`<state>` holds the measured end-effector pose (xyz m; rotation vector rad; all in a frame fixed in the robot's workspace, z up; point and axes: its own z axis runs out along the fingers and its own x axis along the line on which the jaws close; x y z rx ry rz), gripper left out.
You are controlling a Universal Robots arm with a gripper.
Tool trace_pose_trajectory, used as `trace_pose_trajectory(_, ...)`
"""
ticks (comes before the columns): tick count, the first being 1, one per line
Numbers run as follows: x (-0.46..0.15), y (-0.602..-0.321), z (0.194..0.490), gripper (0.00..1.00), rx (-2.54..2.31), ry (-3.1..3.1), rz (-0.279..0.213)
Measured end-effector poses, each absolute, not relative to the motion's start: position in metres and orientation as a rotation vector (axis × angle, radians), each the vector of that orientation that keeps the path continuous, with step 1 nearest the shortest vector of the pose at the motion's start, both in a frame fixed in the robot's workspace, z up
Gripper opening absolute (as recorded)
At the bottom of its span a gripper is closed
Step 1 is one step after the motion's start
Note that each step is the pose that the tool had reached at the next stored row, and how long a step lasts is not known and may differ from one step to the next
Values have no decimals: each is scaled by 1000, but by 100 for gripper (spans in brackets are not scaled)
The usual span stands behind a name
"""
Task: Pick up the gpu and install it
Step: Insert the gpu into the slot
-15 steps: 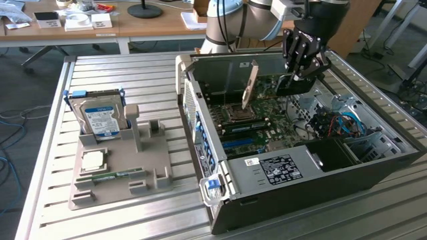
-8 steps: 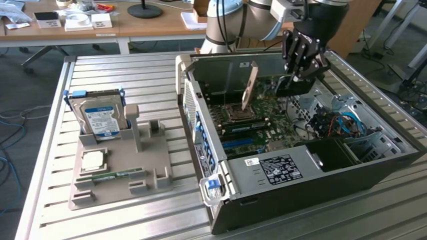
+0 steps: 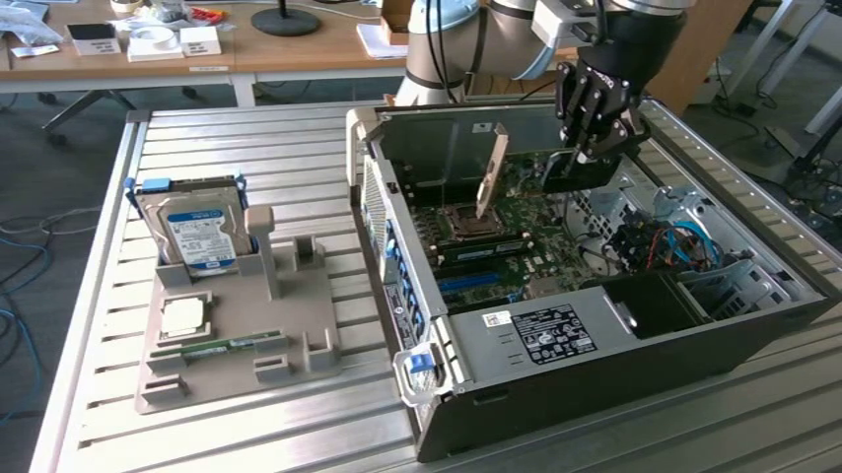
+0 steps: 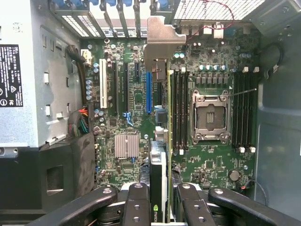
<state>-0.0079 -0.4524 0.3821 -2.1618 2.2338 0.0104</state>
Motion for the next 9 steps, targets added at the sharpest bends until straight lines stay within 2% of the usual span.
trace_pose_trajectory(9, -8, -452, 378, 27, -2162, 2234, 10)
